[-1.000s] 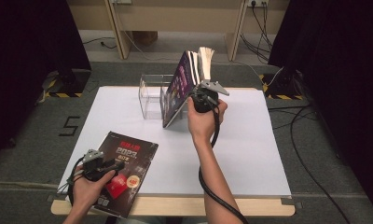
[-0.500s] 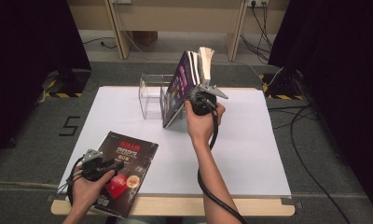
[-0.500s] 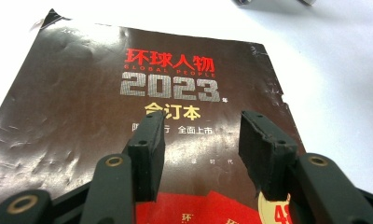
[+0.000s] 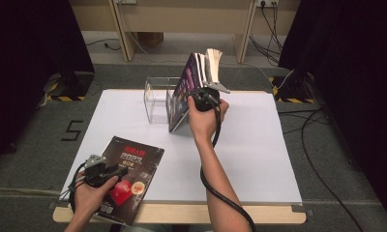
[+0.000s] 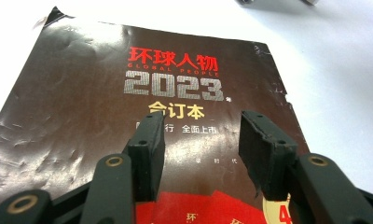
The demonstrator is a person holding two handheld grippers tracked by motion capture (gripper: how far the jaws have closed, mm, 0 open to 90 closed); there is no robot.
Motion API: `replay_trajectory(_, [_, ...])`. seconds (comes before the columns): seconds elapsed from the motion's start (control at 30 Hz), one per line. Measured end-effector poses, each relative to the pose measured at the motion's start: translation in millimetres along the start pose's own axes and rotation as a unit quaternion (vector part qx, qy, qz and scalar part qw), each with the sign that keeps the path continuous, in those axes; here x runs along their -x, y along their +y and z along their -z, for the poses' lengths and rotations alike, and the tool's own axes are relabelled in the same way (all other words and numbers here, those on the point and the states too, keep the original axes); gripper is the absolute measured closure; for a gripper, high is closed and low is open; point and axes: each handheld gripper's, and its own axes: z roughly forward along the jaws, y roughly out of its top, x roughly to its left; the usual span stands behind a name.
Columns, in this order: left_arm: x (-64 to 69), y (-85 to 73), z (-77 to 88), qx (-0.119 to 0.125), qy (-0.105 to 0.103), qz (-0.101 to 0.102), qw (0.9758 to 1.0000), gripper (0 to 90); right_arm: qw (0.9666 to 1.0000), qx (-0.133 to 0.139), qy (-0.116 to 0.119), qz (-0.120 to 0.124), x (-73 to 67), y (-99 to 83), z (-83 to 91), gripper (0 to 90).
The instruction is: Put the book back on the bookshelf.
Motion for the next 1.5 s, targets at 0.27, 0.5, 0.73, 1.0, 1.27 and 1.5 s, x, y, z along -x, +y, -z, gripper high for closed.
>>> replay_trajectory(0.27, [-1.3,-0.1,0.1,-0.001,0.000,0.000,1.0000,50.2,0.9997,-0.001,-0.024,0.009,-5.9,4.7,-9.9,64.8])
replay_trajectory(0.5, [-0.6,-0.4,-0.9,-0.004,-0.001,-0.004,1.0000,50.2,0.9993,-0.003,-0.033,0.018,-9.8,5.6,-16.3,66.0])
replay_trajectory(0.73, [-0.4,-0.5,-0.9,-0.003,-0.002,-0.004,1.0000,50.2,0.9992,-0.006,-0.031,0.025,-16.7,6.2,-24.2,69.1])
replay_trajectory(1.0, [0.3,-0.7,-1.2,-0.004,-0.004,-0.005,1.0000,50.2,0.9993,-0.007,-0.018,0.031,-25.8,8.8,-26.6,71.7])
replay_trajectory(1.27, [-0.7,-0.9,-0.9,-0.003,-0.004,-0.004,1.0000,50.2,0.9993,-0.008,-0.003,0.037,-37.2,10.9,-30.4,70.3])
replay_trajectory(1.5, [-2.2,-0.8,-0.6,-0.003,-0.004,-0.003,1.0000,50.3,0.9992,-0.018,-0.002,0.036,-40.4,12.3,-38.0,68.8])
